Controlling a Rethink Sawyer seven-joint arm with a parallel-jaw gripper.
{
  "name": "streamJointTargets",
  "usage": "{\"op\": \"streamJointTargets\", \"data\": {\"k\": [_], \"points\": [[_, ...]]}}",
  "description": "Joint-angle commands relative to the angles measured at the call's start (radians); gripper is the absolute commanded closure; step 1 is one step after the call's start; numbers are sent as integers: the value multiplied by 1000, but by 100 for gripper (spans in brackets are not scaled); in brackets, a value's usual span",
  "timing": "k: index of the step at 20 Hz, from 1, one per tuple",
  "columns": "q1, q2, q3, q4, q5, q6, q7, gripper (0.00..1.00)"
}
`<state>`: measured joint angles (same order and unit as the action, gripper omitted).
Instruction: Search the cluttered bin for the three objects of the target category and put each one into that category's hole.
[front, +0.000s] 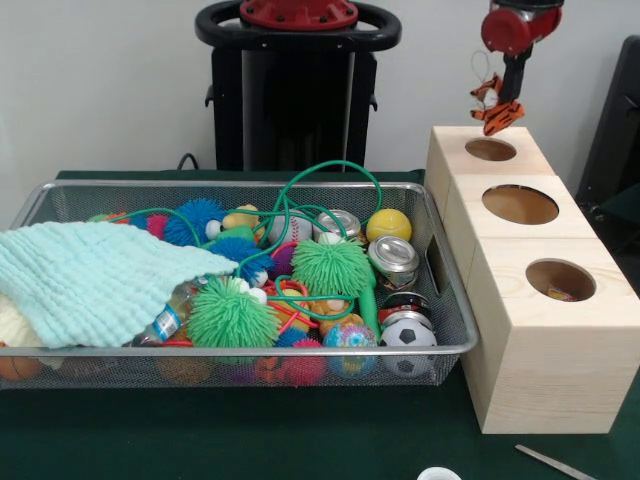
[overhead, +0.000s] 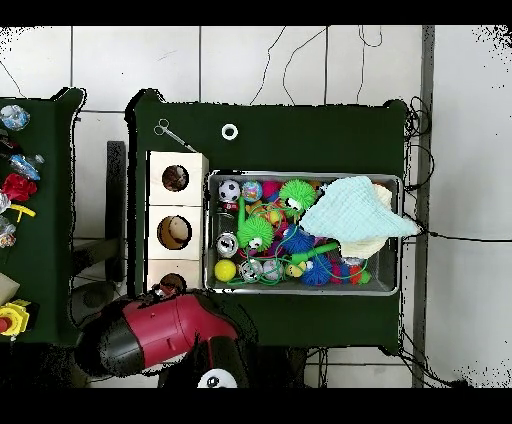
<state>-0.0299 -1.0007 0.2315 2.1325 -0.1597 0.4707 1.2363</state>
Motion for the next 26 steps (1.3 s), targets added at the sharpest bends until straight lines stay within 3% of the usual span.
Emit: {"op": "streamJointTargets", "data": {"k": [1,9,19,20,23,24,26], "points": [[-36,120,-66,-70,-14,-144,224,100],[2,177,-104,-112,-3,-188,215,100],[15,164,-109,-119,25,-148,207,100],[7,162,-104,-106,31,-163,214,0],[48,155,-149,-140,25,-71,221,0],[46,135,-139,-143,18,-20,192,0],[16,76,-108,-102,75,-7,209,0]]}}
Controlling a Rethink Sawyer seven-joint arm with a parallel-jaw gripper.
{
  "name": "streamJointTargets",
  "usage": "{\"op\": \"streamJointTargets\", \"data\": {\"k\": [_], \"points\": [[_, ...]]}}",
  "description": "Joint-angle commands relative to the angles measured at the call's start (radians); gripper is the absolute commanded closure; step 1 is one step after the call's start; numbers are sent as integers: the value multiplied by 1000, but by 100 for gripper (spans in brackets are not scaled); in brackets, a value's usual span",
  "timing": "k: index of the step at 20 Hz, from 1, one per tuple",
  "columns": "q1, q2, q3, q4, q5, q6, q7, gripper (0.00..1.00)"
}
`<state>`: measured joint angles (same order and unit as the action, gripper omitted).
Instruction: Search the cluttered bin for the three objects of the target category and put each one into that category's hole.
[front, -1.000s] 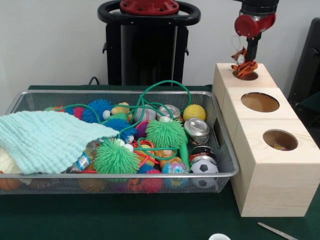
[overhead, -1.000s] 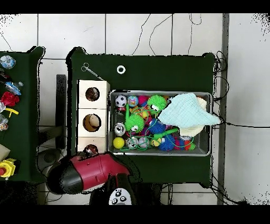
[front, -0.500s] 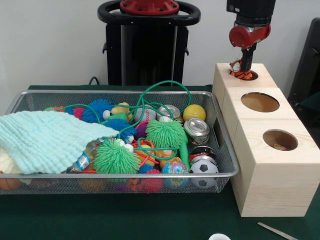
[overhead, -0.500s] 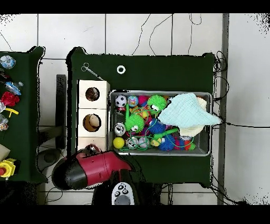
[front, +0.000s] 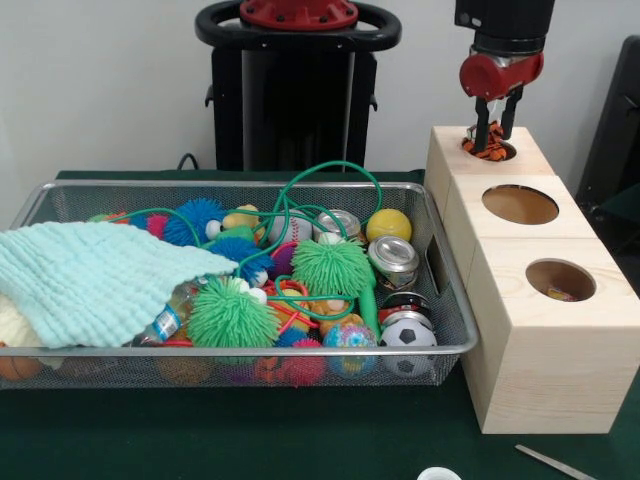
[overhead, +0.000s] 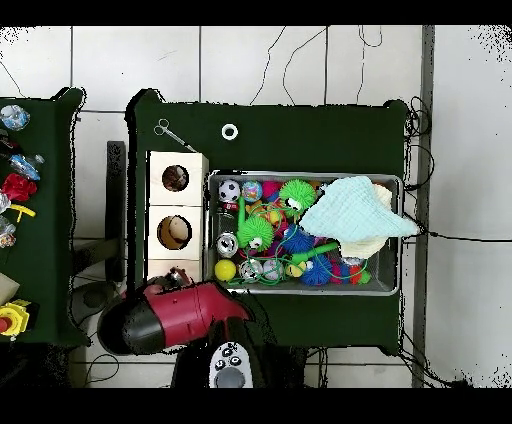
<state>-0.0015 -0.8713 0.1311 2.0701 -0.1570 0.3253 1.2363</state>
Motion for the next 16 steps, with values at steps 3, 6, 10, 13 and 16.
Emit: {"op": "streamJointTargets", "data": {"k": [3,6,10,13,16], "points": [[-17,-110,-1,-43,95,228,190,0],[-22,-137,0,-39,106,259,180,0],[-26,-179,4,-43,116,324,161,0],[-29,-205,4,-49,125,367,157,0],[-38,-189,6,-43,114,337,153,0]]}}
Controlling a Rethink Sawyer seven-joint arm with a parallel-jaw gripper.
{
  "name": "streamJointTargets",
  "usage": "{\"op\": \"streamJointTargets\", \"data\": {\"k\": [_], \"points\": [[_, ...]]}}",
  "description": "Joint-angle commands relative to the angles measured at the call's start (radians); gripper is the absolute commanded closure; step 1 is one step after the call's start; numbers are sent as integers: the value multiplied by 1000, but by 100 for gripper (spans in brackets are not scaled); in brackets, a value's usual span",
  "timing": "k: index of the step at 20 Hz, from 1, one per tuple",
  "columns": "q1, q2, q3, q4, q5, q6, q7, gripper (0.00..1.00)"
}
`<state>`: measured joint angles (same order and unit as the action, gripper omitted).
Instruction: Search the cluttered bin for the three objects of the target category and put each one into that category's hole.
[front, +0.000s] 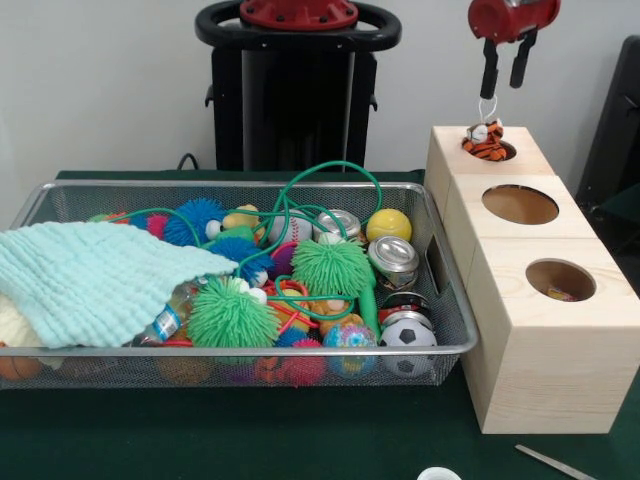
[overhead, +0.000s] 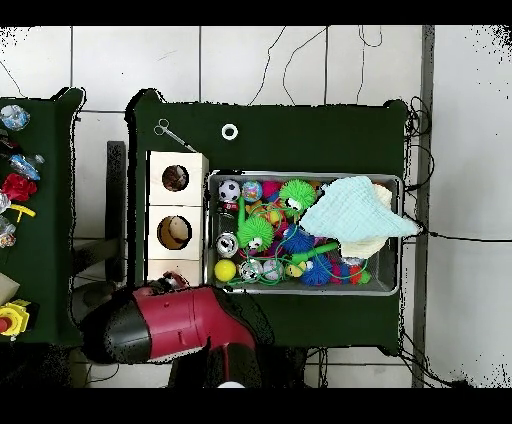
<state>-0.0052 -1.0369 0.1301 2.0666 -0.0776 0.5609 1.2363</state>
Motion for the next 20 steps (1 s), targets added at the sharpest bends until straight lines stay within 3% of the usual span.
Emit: {"op": "streamJointTargets", "data": {"k": [1,3,4,8,9,20], "points": [[-35,-12,6,-37,27,88,155,0],[-31,-1,-3,-37,10,81,162,0],[-33,-1,-2,-30,10,75,163,100],[-3,23,-27,-50,-27,91,181,100],[-16,26,-20,-21,-3,37,192,100],[8,208,-91,-31,-77,-48,204,100]]}}
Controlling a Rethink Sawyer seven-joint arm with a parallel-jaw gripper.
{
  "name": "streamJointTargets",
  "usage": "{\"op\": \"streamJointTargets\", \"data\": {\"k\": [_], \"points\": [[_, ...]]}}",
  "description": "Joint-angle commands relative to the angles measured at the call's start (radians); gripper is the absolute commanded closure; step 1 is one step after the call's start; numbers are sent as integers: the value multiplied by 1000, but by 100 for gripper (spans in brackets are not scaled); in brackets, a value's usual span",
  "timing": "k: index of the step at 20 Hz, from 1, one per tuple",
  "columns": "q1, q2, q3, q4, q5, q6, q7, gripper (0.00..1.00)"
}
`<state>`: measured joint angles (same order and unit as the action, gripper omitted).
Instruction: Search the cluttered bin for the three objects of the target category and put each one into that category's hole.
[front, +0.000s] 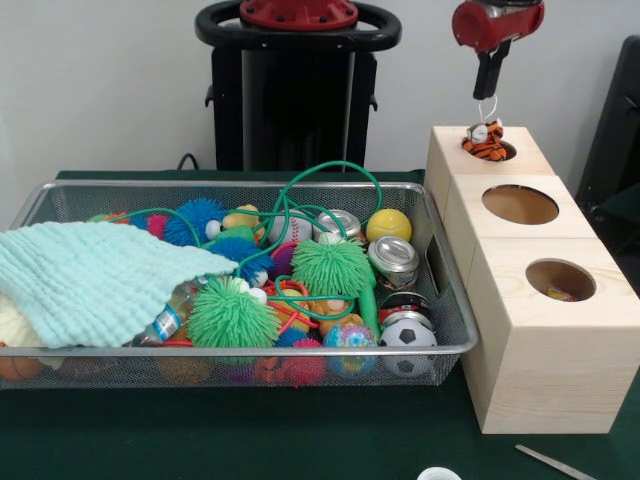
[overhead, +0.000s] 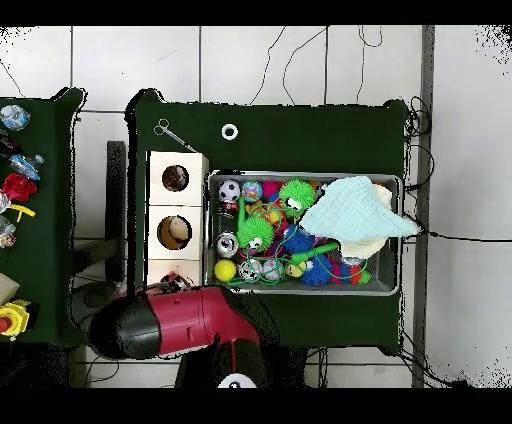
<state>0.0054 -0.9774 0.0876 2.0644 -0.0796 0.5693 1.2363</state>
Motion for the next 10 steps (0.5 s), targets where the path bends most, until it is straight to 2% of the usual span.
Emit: {"op": "streamJointTargets", "data": {"k": [1,5,10], "points": [[-3,160,-54,-30,-78,-60,202,100],[-10,187,-56,-26,-67,-69,201,100],[-12,176,-25,-18,-17,-25,190,100]]}}
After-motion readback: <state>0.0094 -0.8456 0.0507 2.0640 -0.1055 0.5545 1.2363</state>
